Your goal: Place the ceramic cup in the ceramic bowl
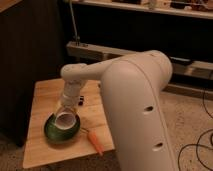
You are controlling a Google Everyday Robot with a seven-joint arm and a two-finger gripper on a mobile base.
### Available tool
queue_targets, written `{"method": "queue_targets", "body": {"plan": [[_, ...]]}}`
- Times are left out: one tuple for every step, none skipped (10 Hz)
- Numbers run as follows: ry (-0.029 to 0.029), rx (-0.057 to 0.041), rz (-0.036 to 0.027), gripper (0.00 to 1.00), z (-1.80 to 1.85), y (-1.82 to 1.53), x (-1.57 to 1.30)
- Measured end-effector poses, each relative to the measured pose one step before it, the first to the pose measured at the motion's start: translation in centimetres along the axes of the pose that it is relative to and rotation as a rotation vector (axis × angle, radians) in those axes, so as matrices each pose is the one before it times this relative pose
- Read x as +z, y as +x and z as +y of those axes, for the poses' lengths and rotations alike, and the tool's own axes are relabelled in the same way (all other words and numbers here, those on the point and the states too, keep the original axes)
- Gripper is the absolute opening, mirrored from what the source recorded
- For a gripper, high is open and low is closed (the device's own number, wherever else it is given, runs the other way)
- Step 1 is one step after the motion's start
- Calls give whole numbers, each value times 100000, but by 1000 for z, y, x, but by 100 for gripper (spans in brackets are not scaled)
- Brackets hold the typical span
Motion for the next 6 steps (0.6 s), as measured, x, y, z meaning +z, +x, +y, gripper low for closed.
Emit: {"method": "queue_targets", "body": {"plan": [[-3770, -1308, -71, 72, 166, -33, -84], [-1697, -568, -107, 72, 45, -23, -50], [-505, 31, -218, 72, -83, -19, -114], [-4, 20, -12, 72, -9, -1, -6], [-50, -297, 155, 72, 188, 22, 82], [-109, -186, 84, 72, 131, 24, 39]]}}
